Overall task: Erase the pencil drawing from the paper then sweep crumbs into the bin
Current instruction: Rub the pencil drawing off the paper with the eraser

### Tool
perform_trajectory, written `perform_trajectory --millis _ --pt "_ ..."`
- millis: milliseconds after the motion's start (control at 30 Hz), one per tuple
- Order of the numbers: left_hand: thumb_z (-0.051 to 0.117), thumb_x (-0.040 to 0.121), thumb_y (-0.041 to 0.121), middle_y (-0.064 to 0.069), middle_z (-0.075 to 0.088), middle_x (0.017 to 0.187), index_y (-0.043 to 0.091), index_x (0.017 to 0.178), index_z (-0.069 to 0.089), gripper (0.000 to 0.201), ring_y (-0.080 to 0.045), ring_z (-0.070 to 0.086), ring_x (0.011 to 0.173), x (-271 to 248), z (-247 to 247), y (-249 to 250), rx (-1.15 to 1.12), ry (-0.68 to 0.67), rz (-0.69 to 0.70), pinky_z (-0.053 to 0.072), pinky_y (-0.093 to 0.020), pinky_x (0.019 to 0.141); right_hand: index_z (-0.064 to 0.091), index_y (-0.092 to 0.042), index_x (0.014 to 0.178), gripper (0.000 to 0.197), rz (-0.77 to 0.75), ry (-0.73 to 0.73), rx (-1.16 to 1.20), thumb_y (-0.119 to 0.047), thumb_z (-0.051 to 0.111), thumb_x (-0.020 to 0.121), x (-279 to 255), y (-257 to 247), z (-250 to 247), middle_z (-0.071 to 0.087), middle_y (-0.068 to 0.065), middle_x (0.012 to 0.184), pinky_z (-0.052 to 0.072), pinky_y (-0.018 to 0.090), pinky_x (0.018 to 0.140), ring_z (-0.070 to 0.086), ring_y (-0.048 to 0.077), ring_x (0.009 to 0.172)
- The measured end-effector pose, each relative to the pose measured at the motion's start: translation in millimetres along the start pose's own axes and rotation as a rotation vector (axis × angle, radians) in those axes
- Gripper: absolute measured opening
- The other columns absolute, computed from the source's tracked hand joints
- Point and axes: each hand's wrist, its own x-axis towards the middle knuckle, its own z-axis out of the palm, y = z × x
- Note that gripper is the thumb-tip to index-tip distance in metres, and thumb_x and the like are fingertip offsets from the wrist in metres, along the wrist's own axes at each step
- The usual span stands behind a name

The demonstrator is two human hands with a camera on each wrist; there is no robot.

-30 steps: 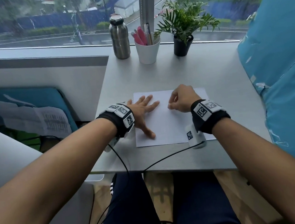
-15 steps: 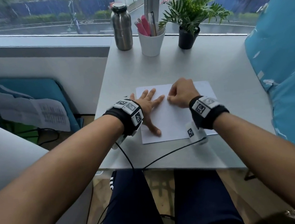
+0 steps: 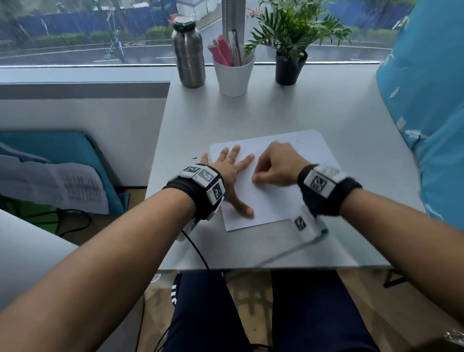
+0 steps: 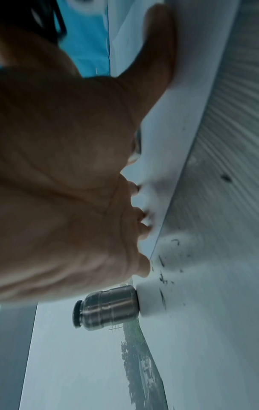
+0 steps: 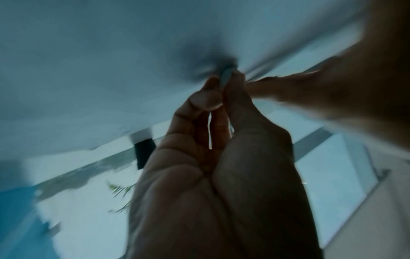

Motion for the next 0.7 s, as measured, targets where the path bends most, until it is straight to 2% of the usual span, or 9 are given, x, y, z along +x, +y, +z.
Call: perform_trajectory --millis 67,100,200,267,367,500,600,633,700 --pt "0.077 0.043 0.08 0.002 -0.027 0.16 0.042 0.151 -0.018 0.149 -0.023 -0.021 0.148 -1 -1 1 -0.007 0.006 -0.005 -0.012 -0.06 0.113 0.079 -0.012 0.079 0.013 0.102 0.099 0.048 -0.023 0.077 0.072 11 10 -17 0.075 0.004 0.08 0.047 0.019 0.068 0.068 0.014 0.077" --pt "0.078 0.043 0.08 0.001 -0.027 0.16 0.042 0.151 -0.018 0.149 -0.023 -0.021 0.148 -3 -2 2 -0.004 0.005 -0.008 -0.012 -0.06 0.113 0.078 -0.011 0.078 0.012 0.106 0.133 0.052 -0.021 0.076 0.072 12 9 -16 0.075 0.005 0.08 0.045 0.018 0.067 0.068 0.015 0.075" --pt "0.076 0.041 0.082 0.001 -0.027 0.16 0.041 0.15 -0.019 0.15 -0.023 -0.021 0.148 -1 -1 2 0.004 0.011 -0.011 -0.012 -0.06 0.113 0.075 -0.007 0.072 0.01 -0.03 0.022 -0.017 -0.016 0.074 0.073 -4 -13 7 0.073 0.007 0.073 0.049 0.023 0.062 0.065 0.017 0.066" --pt "0.076 0.041 0.082 0.001 -0.027 0.16 0.041 0.15 -0.019 0.15 -0.023 -0.021 0.148 -2 -1 2 0.01 0.012 -0.009 -0.012 -0.061 0.113 0.076 -0.007 0.074 0.01 -0.055 -0.026 -0.001 -0.018 0.075 0.074 -9 -14 9 0.073 0.005 0.073 0.055 0.026 0.066 0.068 0.016 0.068" --pt "0.077 0.045 0.08 0.002 -0.028 0.159 0.042 0.15 -0.018 0.147 -0.023 -0.021 0.148 -3 0 2 -0.01 0.013 -0.013 -0.011 -0.061 0.114 0.078 -0.01 0.078 0.012 0.073 0.1 0.086 -0.021 0.078 0.073 5 3 -5 0.074 0.002 0.077 0.052 0.021 0.07 0.066 0.012 0.073" --pt "0.077 0.048 0.078 0.003 -0.028 0.159 0.041 0.151 -0.018 0.145 -0.022 -0.023 0.147 -3 1 2 -0.025 0.021 0.011 -0.012 -0.059 0.115 0.075 -0.012 0.077 0.01 0.069 0.136 0.141 -0.022 0.077 0.075 2 11 -9 0.069 -0.001 0.07 0.043 0.014 0.06 0.056 0.001 0.059" --pt "0.073 0.051 0.08 0.002 -0.027 0.16 0.036 0.153 -0.016 0.143 -0.021 -0.022 0.147 -6 2 -1 -0.018 0.031 0.031 -0.012 -0.059 0.115 0.075 -0.012 0.078 0.009 0.224 0.166 0.143 -0.02 0.076 0.076 -3 41 -25 0.067 0.0 0.072 0.044 0.016 0.065 0.059 0.009 0.068" --pt "0.07 0.051 0.083 0.001 -0.027 0.16 0.034 0.153 -0.016 0.142 -0.021 -0.022 0.148 -6 2 -3 -0.005 0.042 0.039 -0.014 -0.058 0.115 0.076 -0.012 0.078 0.009 0.291 0.153 0.162 -0.02 0.076 0.075 -6 54 -29 0.069 0.001 0.073 0.044 0.016 0.063 0.061 0.011 0.07" --pt "0.061 0.052 0.09 0.0 -0.026 0.16 0.03 0.154 -0.016 0.141 -0.02 -0.021 0.148 -5 5 -6 0.033 0.065 0.031 -0.016 -0.057 0.115 0.075 -0.012 0.077 0.011 0.377 0.113 0.272 -0.021 0.079 0.073 -13 71 -29 0.072 0.004 0.072 0.042 0.016 0.049 0.063 0.015 0.062"
